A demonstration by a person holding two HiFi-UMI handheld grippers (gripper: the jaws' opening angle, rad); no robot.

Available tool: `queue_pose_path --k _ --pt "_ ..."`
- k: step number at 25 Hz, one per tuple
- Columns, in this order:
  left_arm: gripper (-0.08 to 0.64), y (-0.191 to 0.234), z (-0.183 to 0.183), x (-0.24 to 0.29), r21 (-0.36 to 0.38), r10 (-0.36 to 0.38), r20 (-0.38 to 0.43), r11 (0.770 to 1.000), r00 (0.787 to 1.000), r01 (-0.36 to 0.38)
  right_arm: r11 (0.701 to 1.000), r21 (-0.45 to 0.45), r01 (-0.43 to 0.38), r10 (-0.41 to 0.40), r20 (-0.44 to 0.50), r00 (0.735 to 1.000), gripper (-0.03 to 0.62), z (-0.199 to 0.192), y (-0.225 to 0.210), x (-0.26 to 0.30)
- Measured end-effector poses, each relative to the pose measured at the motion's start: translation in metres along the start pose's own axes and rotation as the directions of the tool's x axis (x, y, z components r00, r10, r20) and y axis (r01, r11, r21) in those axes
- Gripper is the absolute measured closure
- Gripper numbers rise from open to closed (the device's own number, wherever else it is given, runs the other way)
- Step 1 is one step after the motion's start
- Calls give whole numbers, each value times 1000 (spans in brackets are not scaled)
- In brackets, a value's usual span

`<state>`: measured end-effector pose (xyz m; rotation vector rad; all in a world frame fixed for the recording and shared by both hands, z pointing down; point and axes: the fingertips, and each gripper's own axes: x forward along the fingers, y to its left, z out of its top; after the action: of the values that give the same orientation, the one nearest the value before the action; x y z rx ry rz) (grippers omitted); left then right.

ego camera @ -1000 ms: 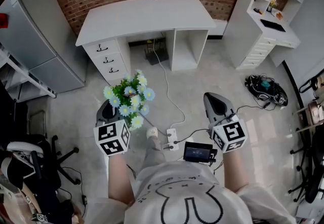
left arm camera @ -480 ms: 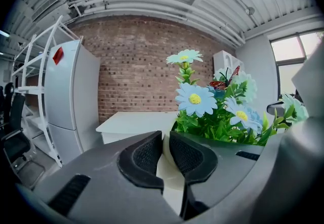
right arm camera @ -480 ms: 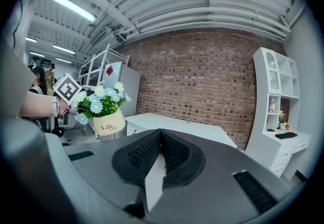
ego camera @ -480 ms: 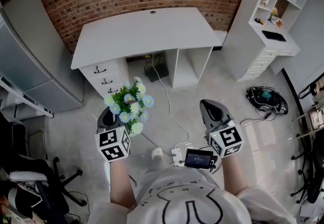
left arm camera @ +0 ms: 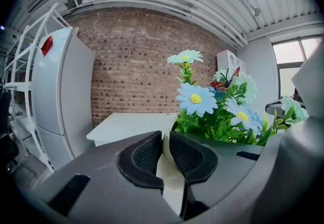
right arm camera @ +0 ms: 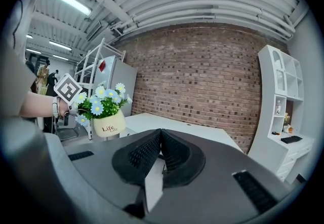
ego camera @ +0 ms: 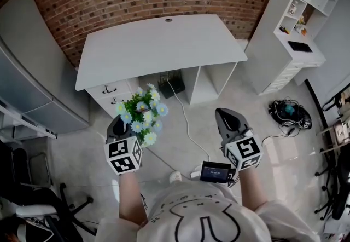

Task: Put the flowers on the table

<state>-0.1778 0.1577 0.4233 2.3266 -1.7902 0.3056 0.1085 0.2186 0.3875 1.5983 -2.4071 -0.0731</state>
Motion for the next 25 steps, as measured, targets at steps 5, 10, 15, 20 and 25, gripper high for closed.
queue_pose_path --k 5,10,15,20,25 --pt "508 17 2 14 -7 1 9 1000 1000 -1 1000 -1 6 -6 10 1000 578 7 -1 26" --pt "508 31 0 22 -16 8 2 1000 1000 -8 1000 -7 -3 3 11 1000 578 13 1 46" --pt "508 42 2 33 -5 16 -2 1000 1000 -16 1000 7 -15 15 -2 1000 578 9 1 66" --pt "508 55 3 51 -23 38 -9 999 999 -38 999 10 -40 40 -5 999 578 8 -3 95" --pt "508 59 8 87 -30 55 -8 998 998 -56 998 2 -56 56 2 998 578 6 -23 131"
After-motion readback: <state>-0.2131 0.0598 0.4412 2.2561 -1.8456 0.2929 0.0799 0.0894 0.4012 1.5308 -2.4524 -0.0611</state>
